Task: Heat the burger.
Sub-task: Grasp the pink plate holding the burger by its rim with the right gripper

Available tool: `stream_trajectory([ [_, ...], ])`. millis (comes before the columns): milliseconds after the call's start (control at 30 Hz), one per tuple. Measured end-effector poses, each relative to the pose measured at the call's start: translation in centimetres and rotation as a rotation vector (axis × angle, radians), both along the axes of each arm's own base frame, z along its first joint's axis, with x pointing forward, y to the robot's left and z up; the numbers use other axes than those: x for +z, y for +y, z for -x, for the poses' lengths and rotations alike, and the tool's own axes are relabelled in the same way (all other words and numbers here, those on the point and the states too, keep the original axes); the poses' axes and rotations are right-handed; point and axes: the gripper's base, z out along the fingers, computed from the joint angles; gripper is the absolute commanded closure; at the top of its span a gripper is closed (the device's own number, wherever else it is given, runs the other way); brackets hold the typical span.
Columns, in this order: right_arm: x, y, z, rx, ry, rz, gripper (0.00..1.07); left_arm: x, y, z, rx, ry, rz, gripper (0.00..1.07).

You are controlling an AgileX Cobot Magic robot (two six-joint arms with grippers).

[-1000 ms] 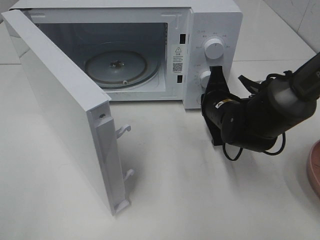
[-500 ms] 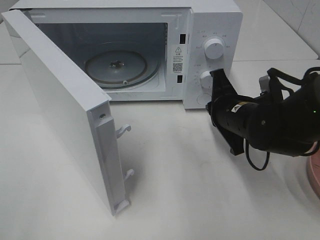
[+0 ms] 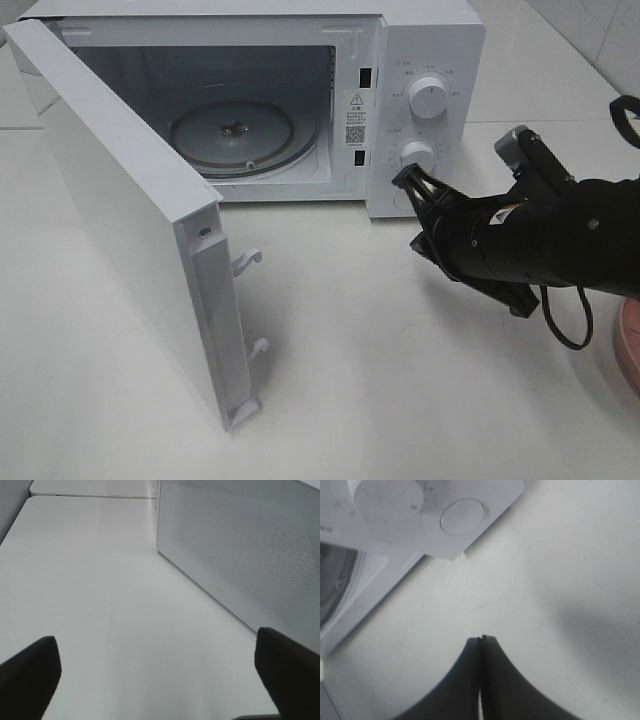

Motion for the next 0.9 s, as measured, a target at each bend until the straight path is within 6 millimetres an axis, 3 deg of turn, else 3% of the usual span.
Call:
stream_trajectory([
  [400, 0.3, 0.7, 2.3, 0.474, 0.106, 0.301, 1.04, 0.0, 0.0, 0.0, 0.0, 0.0, 0.0, 0.09],
  [767, 1.1, 0.7, 4.1, 0.763, 0.157, 0.433, 1.03, 0.0, 0.0, 0.0, 0.0, 0.0, 0.0, 0.09],
  [900, 2.2, 0.3, 5.1, 0.868, 0.162, 0.494, 1.02, 0.0, 0.0, 0.0, 0.0, 0.0, 0.0, 0.09],
])
